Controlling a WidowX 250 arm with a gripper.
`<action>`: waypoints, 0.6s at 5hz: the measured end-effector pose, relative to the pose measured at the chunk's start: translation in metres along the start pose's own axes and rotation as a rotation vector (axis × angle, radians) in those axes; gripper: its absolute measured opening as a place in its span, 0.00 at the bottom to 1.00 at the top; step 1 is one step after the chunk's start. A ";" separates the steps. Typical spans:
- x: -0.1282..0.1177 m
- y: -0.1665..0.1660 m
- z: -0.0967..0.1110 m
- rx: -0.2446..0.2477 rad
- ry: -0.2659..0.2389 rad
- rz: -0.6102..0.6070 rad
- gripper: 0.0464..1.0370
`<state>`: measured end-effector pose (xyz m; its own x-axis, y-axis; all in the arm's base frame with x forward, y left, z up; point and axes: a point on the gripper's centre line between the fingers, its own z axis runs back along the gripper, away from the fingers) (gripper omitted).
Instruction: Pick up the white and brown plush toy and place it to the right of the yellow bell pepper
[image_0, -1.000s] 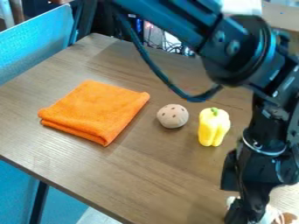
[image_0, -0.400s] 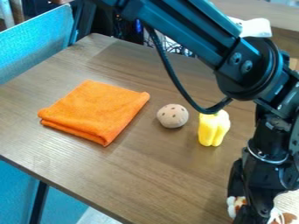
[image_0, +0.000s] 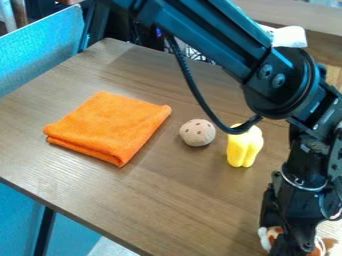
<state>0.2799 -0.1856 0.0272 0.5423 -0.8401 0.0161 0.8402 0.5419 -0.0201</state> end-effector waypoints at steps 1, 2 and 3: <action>-0.012 -0.004 0.013 0.018 -0.028 0.160 0.61; -0.013 -0.004 0.036 0.046 -0.120 0.268 0.61; -0.008 0.007 0.053 0.076 -0.130 0.425 0.61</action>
<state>0.2824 -0.1739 0.0802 0.8319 -0.5347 0.1482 0.5379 0.8428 0.0212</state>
